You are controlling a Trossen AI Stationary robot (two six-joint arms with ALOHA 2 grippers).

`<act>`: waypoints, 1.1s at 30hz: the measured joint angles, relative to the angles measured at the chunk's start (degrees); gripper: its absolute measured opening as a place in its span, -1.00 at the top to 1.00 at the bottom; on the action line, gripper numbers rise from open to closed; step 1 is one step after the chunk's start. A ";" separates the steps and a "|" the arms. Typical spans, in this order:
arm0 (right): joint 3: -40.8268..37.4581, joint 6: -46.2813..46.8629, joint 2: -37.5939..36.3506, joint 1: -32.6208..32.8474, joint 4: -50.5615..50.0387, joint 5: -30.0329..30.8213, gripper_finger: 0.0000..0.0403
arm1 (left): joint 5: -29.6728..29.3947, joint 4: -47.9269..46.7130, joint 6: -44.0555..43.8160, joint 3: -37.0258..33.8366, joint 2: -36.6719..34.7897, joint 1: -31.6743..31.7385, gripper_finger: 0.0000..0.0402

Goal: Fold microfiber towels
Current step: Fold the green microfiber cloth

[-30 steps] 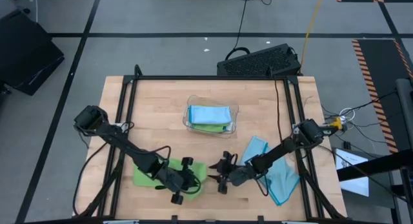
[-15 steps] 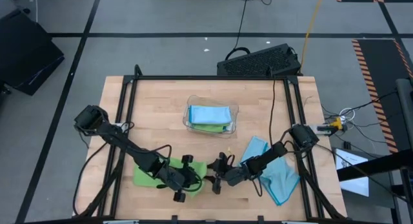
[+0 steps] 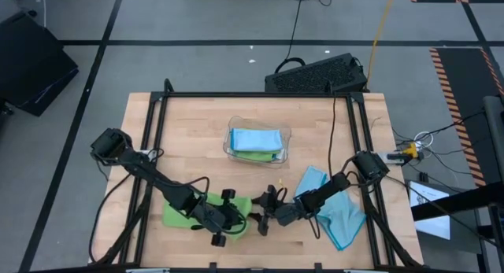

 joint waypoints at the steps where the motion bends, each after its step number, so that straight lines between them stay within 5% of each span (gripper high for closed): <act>1: 0.01 0.23 -0.01 0.00 0.44 0.06 -0.12 | 0.00 0.00 0.17 0.00 0.00 0.00 0.83; 11: -0.01 0.78 -0.92 -0.11 -1.05 5.45 -0.18 | 0.59 -0.07 1.68 0.00 0.00 -0.02 0.83; 16: -0.01 0.57 -0.92 -0.37 -2.35 7.65 0.15 | 0.61 -0.07 2.18 -0.02 0.00 -0.62 0.83; 23: -0.01 -5.95 -0.92 -0.69 -2.70 6.96 0.92 | 0.79 -0.02 2.65 -0.02 0.00 -1.97 0.83; 33: -0.06 -10.71 -6.61 0.04 -13.85 4.19 0.99 | 0.80 2.68 3.29 -0.07 0.00 -3.49 0.83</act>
